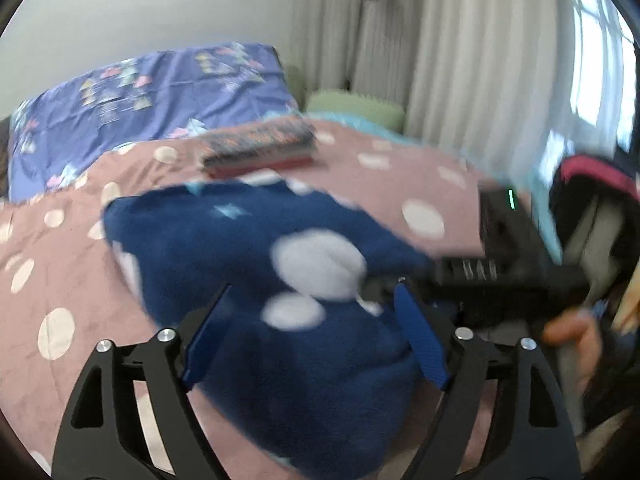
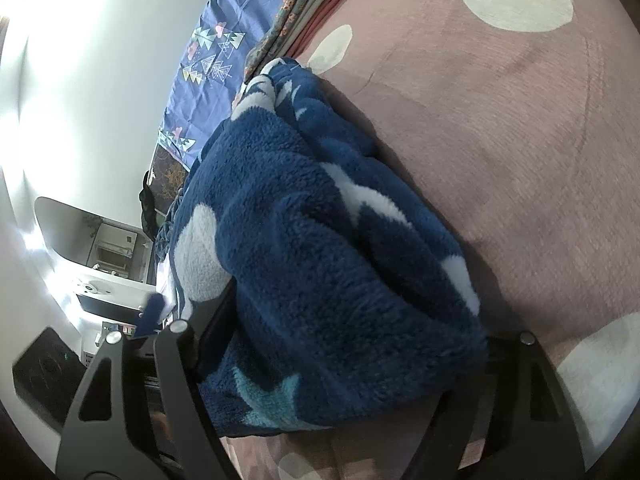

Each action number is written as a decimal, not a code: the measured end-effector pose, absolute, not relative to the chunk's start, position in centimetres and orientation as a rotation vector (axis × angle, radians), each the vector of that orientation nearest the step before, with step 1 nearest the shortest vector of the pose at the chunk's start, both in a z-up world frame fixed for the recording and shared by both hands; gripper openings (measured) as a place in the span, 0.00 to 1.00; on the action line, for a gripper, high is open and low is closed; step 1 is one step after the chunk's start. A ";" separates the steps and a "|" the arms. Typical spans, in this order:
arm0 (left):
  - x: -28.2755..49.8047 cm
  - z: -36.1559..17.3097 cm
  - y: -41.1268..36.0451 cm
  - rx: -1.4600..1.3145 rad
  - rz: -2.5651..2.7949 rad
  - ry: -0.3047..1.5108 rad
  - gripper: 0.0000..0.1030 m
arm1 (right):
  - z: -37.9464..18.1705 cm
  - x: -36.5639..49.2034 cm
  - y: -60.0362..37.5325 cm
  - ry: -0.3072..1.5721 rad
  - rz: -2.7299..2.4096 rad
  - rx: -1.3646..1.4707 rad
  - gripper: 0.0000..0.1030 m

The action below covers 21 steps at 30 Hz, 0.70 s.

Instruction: Fold small clothes

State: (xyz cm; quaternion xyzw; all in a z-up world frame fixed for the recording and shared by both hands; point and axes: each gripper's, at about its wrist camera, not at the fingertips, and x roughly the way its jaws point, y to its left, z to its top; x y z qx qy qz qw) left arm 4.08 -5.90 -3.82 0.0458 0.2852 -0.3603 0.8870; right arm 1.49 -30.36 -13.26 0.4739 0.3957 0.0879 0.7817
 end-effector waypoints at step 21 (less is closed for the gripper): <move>25.1 -12.5 -2.6 -0.374 -0.639 0.998 0.99 | -13.0 1.1 -29.2 0.820 0.183 0.950 0.76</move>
